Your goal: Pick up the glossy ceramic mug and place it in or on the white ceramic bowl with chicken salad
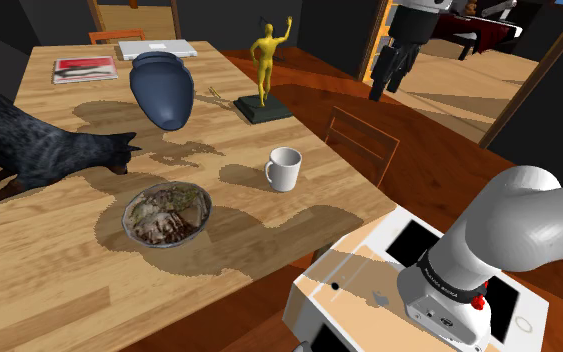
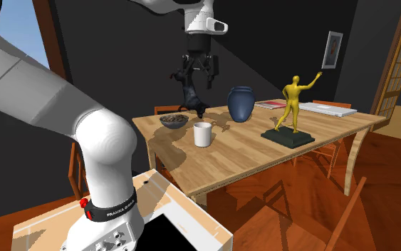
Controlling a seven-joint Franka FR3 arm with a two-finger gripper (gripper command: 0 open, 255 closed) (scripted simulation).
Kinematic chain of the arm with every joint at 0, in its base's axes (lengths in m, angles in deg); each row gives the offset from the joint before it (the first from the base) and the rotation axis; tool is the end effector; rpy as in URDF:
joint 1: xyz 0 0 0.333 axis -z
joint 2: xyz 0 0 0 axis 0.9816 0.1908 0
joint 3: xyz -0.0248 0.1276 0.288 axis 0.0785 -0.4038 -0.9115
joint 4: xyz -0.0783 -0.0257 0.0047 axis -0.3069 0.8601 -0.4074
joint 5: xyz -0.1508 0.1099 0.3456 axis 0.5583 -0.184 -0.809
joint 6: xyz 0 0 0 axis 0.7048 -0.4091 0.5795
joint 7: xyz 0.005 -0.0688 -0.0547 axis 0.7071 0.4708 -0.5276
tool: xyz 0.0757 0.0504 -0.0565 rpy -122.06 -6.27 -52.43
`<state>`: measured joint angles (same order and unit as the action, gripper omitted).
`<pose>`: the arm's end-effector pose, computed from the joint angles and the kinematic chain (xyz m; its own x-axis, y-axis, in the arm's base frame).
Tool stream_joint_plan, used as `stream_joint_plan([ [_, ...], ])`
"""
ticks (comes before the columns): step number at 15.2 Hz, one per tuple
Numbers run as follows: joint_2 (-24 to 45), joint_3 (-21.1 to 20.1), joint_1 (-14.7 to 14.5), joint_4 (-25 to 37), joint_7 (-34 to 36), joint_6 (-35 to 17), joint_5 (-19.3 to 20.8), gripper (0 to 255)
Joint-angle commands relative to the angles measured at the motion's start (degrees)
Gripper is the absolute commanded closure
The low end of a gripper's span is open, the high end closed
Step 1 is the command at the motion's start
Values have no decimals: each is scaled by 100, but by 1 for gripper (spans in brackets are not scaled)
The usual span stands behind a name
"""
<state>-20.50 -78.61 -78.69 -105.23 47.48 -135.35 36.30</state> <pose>0.3114 -0.0257 0.5810 0.9973 0.0703 0.0223 0.0712 -0.9965 -0.0434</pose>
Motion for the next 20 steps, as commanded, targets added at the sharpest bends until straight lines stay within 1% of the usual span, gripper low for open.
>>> stream_joint_plan([
  [1, 0, 0, 0, 0, 0, 0, 0, 0],
  [6, 566, -231, -88, -395, 318, -962, -177, 0],
  [11, 1338, -454, -179, -584, 616, -1929, -328, 0],
  [15, 2081, -625, -243, -582, 848, -2677, -417, 0],
  [20, 3124, -816, -309, -385, 1147, -3533, -460, 0],
])
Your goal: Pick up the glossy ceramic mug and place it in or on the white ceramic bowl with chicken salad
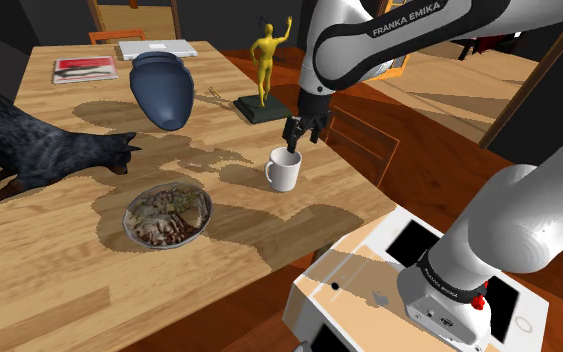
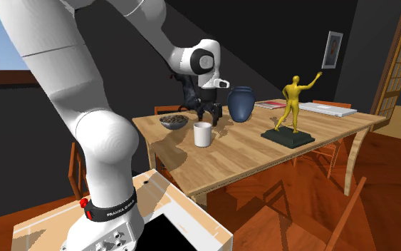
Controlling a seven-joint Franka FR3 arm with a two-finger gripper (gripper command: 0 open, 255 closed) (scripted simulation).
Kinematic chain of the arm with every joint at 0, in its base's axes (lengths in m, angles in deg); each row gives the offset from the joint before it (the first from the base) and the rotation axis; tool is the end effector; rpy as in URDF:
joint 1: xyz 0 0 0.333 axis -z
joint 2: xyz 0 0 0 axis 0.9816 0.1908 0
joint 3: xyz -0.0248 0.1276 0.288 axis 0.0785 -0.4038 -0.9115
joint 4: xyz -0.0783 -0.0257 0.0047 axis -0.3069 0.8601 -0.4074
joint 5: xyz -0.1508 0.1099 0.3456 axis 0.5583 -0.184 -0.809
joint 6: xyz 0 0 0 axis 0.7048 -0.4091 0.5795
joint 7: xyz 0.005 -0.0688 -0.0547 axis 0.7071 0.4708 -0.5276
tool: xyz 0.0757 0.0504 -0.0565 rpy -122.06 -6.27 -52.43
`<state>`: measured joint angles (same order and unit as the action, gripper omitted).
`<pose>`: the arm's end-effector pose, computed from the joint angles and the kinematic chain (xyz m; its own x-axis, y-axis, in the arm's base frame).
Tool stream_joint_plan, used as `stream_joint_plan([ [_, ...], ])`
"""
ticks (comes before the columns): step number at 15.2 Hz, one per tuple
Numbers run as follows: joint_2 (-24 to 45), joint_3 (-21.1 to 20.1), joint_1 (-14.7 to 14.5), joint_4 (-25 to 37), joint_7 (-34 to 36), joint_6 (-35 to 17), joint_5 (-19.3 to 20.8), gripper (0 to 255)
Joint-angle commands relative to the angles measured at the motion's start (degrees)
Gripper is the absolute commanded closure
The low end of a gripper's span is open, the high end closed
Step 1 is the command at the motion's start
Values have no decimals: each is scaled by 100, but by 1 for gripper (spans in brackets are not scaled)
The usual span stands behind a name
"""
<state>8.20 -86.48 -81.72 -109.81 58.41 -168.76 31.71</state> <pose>0.4404 0.0577 0.4018 0.9999 0.0018 0.0155 0.0025 -0.9988 -0.0479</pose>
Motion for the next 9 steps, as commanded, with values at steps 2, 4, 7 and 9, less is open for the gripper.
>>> stream_joint_plan([
  [2, 352, -42, -11, 49, 68, -313, -3, 0],
  [4, 448, -50, -15, -23, 68, -482, -6, 0],
  [7, 602, -61, -21, -123, 69, -736, -10, 0],
  [9, 687, -67, -24, -172, 69, -870, -12, 0],
])
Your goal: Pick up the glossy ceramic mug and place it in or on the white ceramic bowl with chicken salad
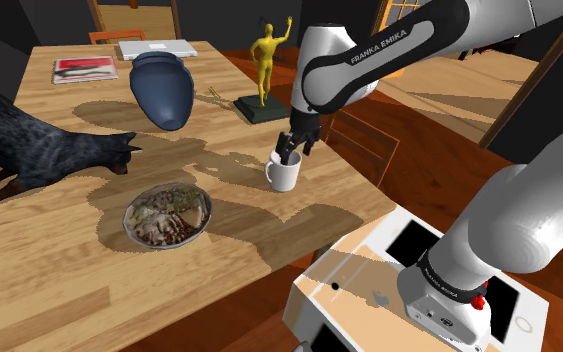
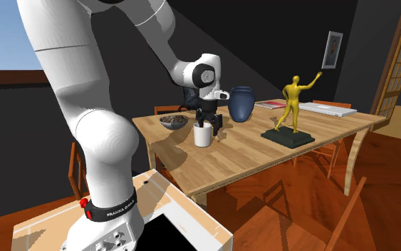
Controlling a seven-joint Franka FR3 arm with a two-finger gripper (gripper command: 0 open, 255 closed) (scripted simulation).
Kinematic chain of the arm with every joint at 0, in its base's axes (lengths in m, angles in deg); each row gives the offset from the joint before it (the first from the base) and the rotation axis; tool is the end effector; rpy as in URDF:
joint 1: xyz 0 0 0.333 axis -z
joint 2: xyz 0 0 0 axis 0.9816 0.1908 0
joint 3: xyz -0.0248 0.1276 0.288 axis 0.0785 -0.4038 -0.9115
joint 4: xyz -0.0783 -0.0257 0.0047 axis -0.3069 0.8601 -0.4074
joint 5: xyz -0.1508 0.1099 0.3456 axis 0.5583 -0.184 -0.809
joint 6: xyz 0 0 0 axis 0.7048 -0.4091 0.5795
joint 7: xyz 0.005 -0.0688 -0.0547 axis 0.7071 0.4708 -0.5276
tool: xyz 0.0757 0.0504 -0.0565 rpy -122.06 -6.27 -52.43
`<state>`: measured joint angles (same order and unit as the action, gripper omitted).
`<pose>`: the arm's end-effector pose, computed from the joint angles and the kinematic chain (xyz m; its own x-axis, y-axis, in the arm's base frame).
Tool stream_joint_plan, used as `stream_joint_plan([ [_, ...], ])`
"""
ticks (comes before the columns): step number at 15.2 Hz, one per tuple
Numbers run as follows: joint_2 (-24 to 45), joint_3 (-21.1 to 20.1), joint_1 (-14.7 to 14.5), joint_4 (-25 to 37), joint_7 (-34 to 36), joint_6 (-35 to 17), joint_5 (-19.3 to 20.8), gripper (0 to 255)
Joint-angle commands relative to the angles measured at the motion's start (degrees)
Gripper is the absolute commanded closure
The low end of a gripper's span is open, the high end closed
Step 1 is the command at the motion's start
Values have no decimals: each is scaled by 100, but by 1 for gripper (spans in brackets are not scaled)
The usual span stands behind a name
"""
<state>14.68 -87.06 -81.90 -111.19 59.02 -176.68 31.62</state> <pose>0.4525 0.0633 0.3528 0.9999 -0.0037 0.0157 -0.0030 -0.9988 -0.0488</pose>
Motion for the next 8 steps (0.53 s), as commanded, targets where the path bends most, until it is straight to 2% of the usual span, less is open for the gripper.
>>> stream_joint_plan([
  [1, 40, -9, -6, -34, 8, -78, -3, 0],
  [7, 40, -9, -6, -33, 8, -78, -3, 0],
  [8, 40, -9, -6, -33, 9, -78, -3, 255],
])
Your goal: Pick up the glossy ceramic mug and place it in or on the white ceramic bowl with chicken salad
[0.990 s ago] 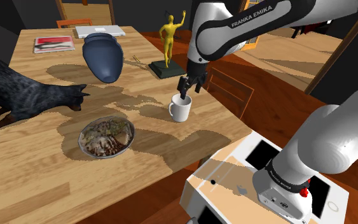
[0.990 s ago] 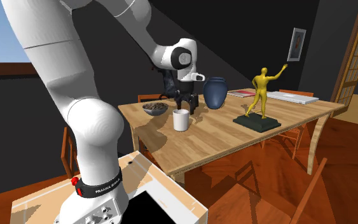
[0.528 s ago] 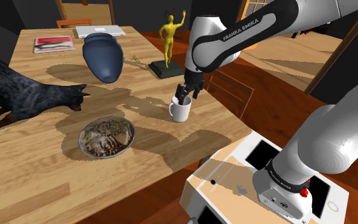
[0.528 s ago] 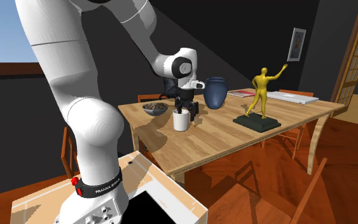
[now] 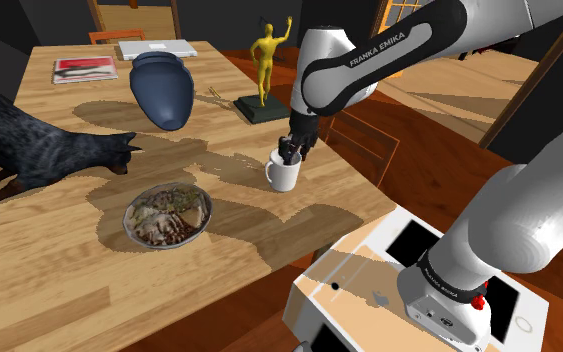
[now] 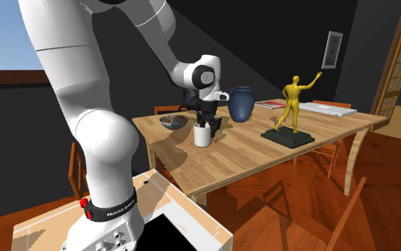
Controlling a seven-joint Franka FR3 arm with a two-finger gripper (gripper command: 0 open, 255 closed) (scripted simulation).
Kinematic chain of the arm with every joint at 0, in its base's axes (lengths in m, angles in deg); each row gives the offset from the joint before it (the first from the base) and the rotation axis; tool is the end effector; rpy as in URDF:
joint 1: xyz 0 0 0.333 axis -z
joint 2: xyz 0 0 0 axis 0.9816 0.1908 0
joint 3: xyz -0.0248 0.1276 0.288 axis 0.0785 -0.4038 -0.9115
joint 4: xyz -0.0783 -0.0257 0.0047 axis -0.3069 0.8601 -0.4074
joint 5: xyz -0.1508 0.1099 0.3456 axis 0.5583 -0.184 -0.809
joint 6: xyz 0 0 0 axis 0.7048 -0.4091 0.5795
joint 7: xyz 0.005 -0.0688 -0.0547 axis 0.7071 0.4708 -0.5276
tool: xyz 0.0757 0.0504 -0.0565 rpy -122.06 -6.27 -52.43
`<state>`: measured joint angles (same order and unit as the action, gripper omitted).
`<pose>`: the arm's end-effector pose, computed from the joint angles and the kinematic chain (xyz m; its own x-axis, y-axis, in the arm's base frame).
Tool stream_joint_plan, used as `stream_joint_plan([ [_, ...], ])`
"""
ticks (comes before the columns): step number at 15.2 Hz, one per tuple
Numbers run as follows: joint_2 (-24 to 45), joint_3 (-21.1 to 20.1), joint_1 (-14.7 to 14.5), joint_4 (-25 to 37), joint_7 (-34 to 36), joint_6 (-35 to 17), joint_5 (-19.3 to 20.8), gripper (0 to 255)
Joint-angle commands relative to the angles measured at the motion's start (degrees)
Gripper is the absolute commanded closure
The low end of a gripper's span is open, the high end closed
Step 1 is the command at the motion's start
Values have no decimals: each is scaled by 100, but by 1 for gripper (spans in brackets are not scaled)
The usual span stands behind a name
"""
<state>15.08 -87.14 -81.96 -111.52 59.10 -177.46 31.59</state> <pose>0.4521 0.0642 0.3483 0.9999 -0.0038 0.0165 -0.0030 -0.9988 -0.0489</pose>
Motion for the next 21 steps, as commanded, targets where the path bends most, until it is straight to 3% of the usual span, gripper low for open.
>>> stream_joint_plan([
  [1, 0, 0, 0, 0, 0, 0, 0, 255],
  [9, 0, 0, 0, 0, 0, -1, 0, 255],
  [21, -541, 25, 8, 469, 34, 1009, 17, 255],
])
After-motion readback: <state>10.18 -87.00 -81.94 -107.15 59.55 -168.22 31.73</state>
